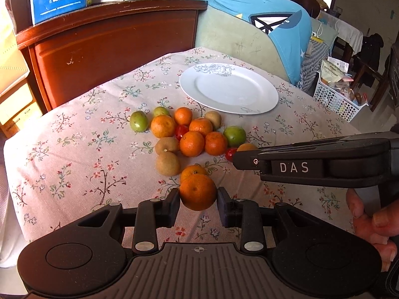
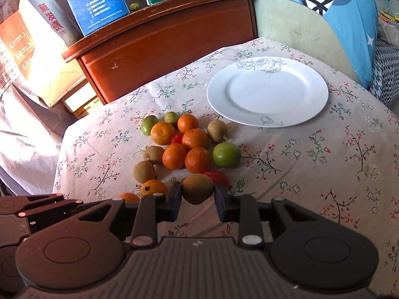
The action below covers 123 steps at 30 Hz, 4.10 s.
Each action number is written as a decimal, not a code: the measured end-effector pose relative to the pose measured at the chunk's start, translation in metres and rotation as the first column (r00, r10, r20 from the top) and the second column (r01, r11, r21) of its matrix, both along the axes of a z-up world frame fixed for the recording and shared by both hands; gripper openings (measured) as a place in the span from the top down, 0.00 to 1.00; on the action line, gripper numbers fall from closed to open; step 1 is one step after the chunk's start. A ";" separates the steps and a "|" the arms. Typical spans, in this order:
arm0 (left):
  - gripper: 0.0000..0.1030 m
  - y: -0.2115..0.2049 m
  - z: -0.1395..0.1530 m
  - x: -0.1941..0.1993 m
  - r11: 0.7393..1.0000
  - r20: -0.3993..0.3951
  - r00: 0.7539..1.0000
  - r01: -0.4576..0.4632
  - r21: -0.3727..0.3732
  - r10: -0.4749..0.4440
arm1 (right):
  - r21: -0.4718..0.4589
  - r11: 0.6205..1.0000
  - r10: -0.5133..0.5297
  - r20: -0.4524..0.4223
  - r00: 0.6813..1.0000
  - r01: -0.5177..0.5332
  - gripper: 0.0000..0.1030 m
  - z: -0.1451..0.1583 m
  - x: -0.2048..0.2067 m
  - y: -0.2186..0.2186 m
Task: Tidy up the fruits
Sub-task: 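Lift the brown fruit over the plate with the right tool while the left tool carries the tangerine there, then open the right tool onto the plate while the left tool releases the tangerine beside it, then withdraw both tools from the plate back toward the fruit pile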
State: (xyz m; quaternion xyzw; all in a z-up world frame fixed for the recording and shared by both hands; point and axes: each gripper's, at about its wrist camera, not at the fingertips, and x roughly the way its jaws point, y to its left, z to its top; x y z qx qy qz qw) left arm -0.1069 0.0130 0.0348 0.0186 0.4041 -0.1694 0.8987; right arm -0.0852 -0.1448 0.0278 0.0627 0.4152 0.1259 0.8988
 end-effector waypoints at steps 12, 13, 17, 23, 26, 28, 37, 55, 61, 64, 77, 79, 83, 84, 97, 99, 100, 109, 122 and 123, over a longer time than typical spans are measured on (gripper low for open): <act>0.72 -0.001 0.044 0.038 0.998 0.068 0.998 -0.008 -0.057 0.012 | 0.041 0.997 -0.066 0.110 0.992 0.062 0.72 0.052 0.010 -0.026; 0.72 -0.003 0.047 0.042 0.998 0.077 0.997 0.000 -0.055 0.004 | 0.039 0.997 -0.076 0.114 0.991 0.072 0.72 0.055 0.014 -0.029; 0.72 -0.009 0.053 0.060 0.997 0.100 0.995 0.034 -0.069 -0.027 | 0.031 0.994 -0.108 0.133 0.985 0.105 0.72 0.061 0.025 -0.041; 0.72 -0.013 0.046 0.089 0.995 0.069 0.997 0.024 -0.097 -0.017 | 0.062 0.982 -0.186 0.097 0.978 0.180 0.72 0.048 0.045 -0.064; 0.71 -0.021 0.041 0.102 0.995 0.066 0.997 0.036 -0.092 -0.030 | 0.049 0.982 -0.188 0.098 0.977 0.184 0.72 0.043 0.054 -0.067; 0.71 -0.026 0.037 0.110 0.995 0.065 0.997 0.044 -0.087 -0.038 | 0.045 0.981 -0.193 0.095 0.977 0.189 0.72 0.039 0.059 -0.070; 0.71 -0.051 0.017 0.147 0.994 0.026 0.998 0.065 -0.090 -0.063 | 0.054 0.970 -0.239 0.044 0.970 0.237 0.72 0.021 0.083 -0.083; 0.71 -0.076 -0.017 0.183 0.998 -0.032 0.998 0.059 -0.016 -0.059 | 0.004 0.959 -0.284 -0.003 0.959 0.284 0.72 -0.009 0.113 -0.080; 0.71 -0.083 -0.018 0.186 0.998 -0.028 0.997 0.068 -0.013 -0.068 | 0.002 0.955 -0.296 -0.002 0.955 0.296 0.72 -0.012 0.117 -0.083; 0.71 -0.085 -0.019 0.186 0.998 -0.024 0.997 0.068 -0.004 -0.068 | 0.001 0.955 -0.297 0.004 0.955 0.297 0.70 -0.012 0.118 -0.082; 0.51 -0.087 -0.006 0.183 0.997 -0.001 1.000 0.009 0.078 -0.009 | -0.041 0.947 -0.316 0.060 0.947 0.318 0.60 0.005 0.116 -0.081; 0.44 -0.084 -0.001 0.181 0.994 0.005 1.000 -0.020 0.104 0.019 | -0.042 0.944 -0.325 0.067 0.943 0.328 0.54 0.008 0.114 -0.081; 0.37 -0.074 0.012 0.174 0.992 0.016 0.999 -0.053 0.112 0.052 | -0.043 0.937 -0.343 0.081 0.936 0.347 0.39 0.017 0.106 -0.081; 0.36 -0.070 0.015 0.171 0.992 0.021 0.998 -0.062 0.106 0.060 | -0.048 0.936 -0.344 0.083 0.935 0.349 0.36 0.019 0.104 -0.079; 0.14 -0.033 0.043 0.125 0.974 0.100 0.986 -0.151 0.170 0.136 | -0.083 0.954 -0.279 0.117 0.953 0.289 0.28 0.036 0.071 -0.049; 0.14 -0.025 0.043 0.120 0.981 0.071 0.988 -0.145 0.131 0.137 | -0.087 0.954 -0.277 0.116 0.954 0.287 0.28 0.036 0.064 -0.046; 0.14 -0.022 0.042 0.118 0.983 0.055 0.989 -0.145 0.115 0.139 | -0.083 0.955 -0.275 0.112 0.955 0.285 0.28 0.036 0.061 -0.045; 0.13 -0.008 0.032 0.093 0.989 0.000 0.994 -0.107 0.101 0.108 | -0.041 0.967 -0.249 0.060 0.967 0.252 0.28 0.027 0.035 -0.041; 0.12 0.019 0.010 0.057 0.991 -0.075 0.992 -0.093 0.095 0.100 | -0.065 0.989 -0.133 0.010 0.991 0.133 0.31 0.002 0.012 -0.030; 0.12 0.020 0.008 0.054 0.991 -0.074 0.992 -0.095 0.098 0.103 | -0.069 0.989 -0.128 0.007 0.992 0.128 0.32 0.000 0.011 -0.029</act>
